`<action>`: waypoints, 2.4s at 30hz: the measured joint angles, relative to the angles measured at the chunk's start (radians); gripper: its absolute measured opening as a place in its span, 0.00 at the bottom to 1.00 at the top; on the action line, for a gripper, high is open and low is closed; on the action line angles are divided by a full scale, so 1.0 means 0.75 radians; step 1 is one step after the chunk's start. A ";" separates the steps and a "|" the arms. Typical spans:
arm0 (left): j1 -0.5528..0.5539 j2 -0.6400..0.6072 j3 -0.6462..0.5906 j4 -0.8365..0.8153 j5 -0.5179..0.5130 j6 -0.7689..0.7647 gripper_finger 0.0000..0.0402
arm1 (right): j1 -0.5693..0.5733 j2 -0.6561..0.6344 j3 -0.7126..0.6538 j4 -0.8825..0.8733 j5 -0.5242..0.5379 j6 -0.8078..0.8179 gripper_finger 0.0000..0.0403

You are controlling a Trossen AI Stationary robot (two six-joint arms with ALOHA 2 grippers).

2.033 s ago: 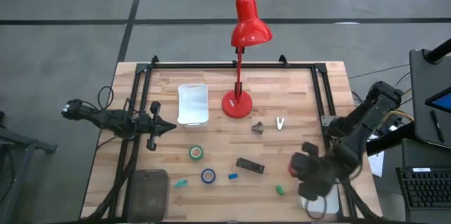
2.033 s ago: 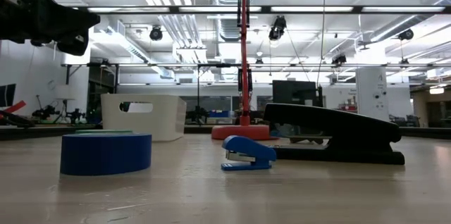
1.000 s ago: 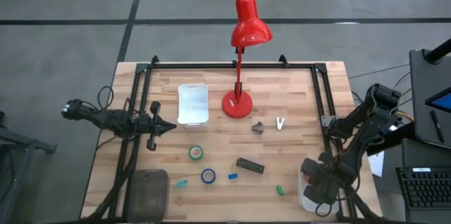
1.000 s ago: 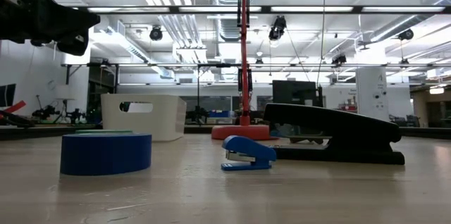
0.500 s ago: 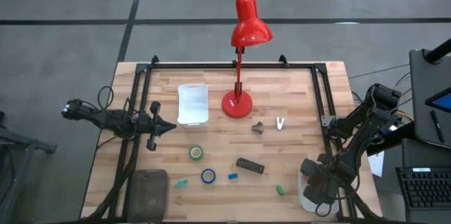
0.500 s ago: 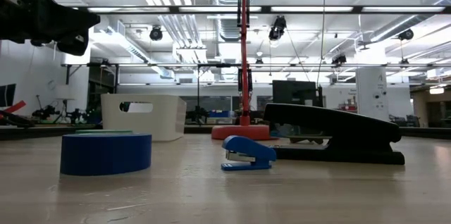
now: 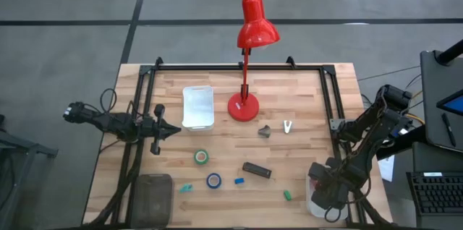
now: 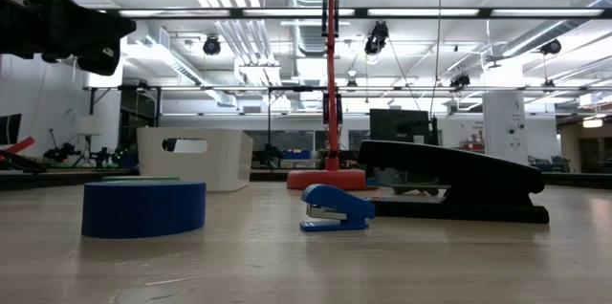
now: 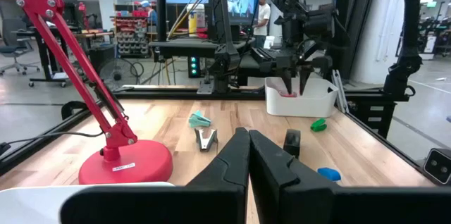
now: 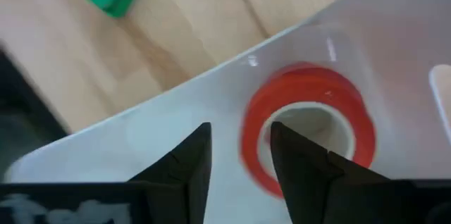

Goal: Pick and place Stapler, Stapler remover, tape
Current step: Put the blue tape into the bottom white bin

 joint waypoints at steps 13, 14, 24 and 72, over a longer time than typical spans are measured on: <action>0.000 0.000 0.000 0.000 0.000 0.000 0.02 | -0.010 -0.139 0.154 0.005 0.336 -0.214 0.34; 0.000 0.000 0.000 0.000 0.000 0.000 0.02 | -0.014 -0.136 0.169 0.007 0.380 -0.266 0.34; 0.000 0.000 0.000 0.000 0.000 0.000 0.02 | -0.077 -0.107 0.227 0.013 0.553 -0.593 0.29; 0.000 0.000 0.000 0.000 0.000 0.000 0.02 | -1.050 -0.109 0.084 -0.179 0.553 -1.084 0.17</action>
